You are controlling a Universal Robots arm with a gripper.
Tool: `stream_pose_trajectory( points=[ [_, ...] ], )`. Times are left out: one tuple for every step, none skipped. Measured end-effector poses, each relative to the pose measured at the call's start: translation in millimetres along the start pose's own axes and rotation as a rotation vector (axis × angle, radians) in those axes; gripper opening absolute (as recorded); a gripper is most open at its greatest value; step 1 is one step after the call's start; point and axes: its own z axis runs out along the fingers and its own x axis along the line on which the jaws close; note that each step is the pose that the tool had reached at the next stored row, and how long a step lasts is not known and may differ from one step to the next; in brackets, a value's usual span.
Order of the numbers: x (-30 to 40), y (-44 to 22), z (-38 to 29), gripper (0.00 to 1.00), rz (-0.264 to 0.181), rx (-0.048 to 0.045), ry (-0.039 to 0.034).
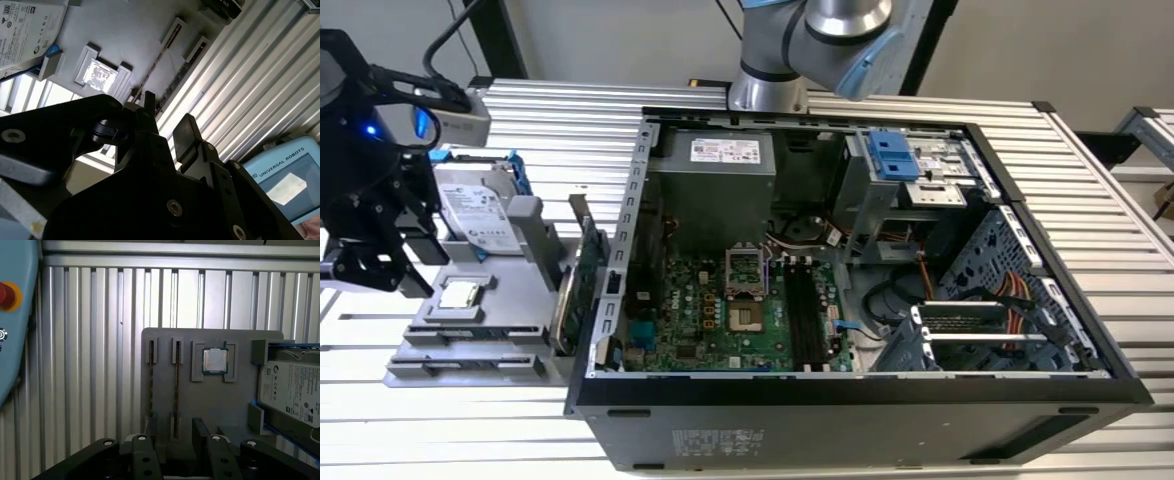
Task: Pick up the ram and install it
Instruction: 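Pick up the ram and move it above insertion slot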
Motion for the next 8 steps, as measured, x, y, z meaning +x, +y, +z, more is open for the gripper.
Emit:
stream_pose_trajectory(
  points=[
    [0.0,0.0,0.1,1.0,0.0,0.0,0.0],
    [0.0,0.0,0.1,1.0,0.0,-0.0001,0.0],
    [0.0,0.0,0.2,1.0,0.0,-0.0001,0.0],
    [0.0,0.0,0.7,1.0,0.0,0.0,0.0],
    [0.0,0.0,1.6,1.0,0.0,0.0,0.0],
    [0.0,0.0,1.7,1.0,0.0,0.0,0.0],
    [0.0,0.0,1.9,1.0,0.0,0.0,0.0],
    [0.0,0.0,2.1,1.0,0.0,0.0,0.0]
  ],
)
